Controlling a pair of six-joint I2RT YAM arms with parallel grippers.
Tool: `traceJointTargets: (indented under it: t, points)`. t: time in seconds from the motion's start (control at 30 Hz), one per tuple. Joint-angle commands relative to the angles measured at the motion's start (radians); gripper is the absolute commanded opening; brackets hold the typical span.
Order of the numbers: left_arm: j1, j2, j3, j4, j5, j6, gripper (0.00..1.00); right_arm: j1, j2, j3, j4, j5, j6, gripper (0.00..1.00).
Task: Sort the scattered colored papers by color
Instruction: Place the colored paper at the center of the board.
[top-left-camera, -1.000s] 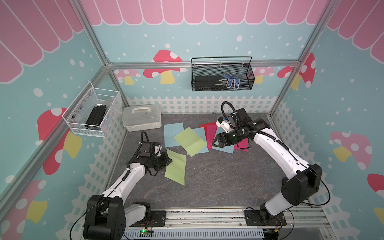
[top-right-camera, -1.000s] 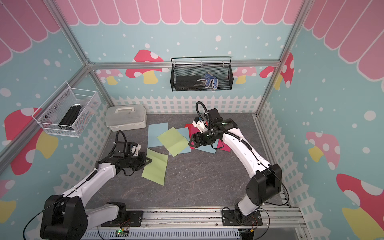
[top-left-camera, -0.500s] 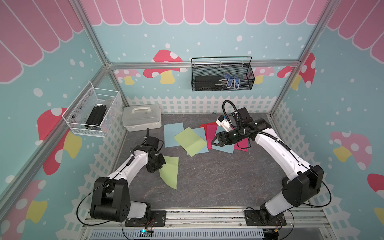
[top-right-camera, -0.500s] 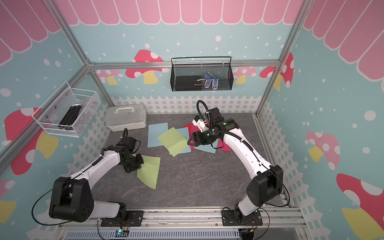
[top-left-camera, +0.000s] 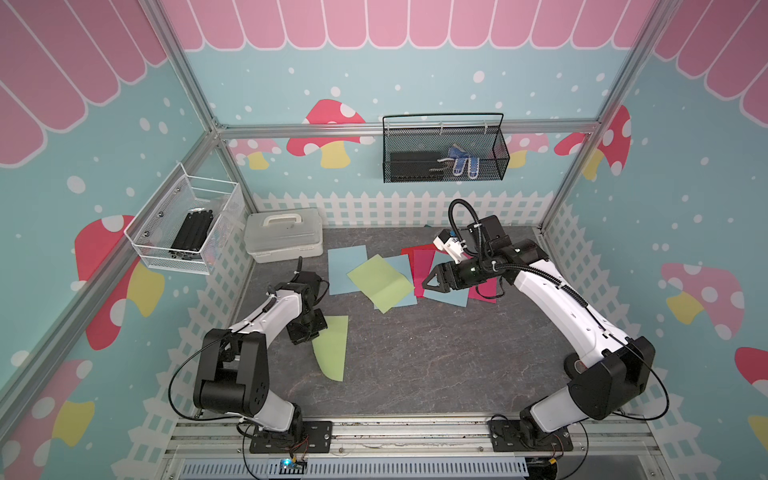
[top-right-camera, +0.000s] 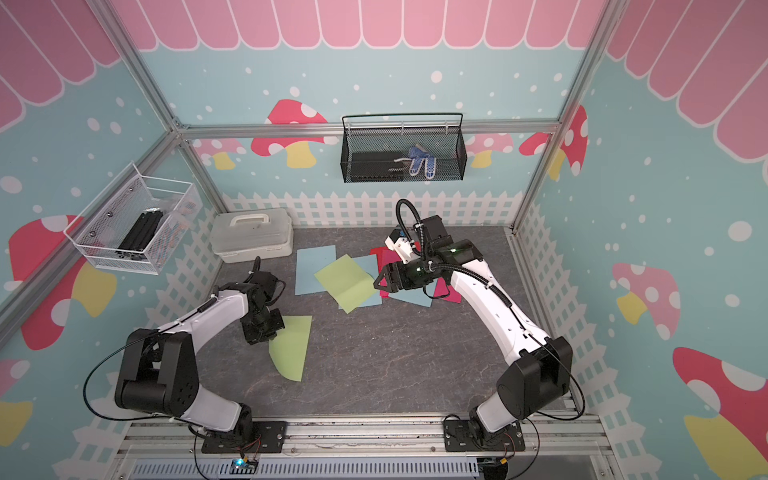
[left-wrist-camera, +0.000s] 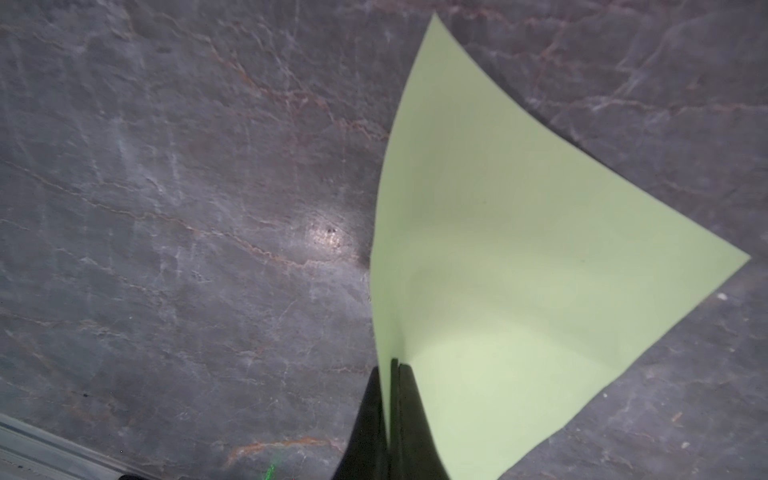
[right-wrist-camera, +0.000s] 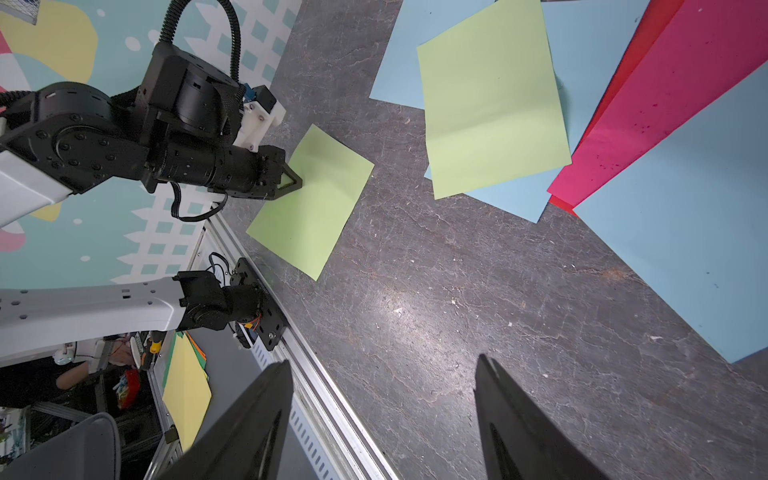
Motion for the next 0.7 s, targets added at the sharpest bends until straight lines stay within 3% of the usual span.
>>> traceJointTargets:
  t: [0.0, 0.47, 0.67]
  points:
    - [0.009, 0.002, 0.027, -0.001, -0.029, 0.017, 0.08, -0.006, -0.024, -0.019, 0.011, -0.010, 0.001, 0.72]
    - [0.039, -0.037, -0.001, -0.025, -0.080, 0.029, 0.45, -0.008, -0.031, -0.027, 0.010, 0.019, -0.005, 0.70]
    - [0.046, -0.072, 0.012, -0.054, -0.125, 0.035, 0.51, -0.009, -0.033, -0.030, 0.008, 0.032, -0.005, 0.70]
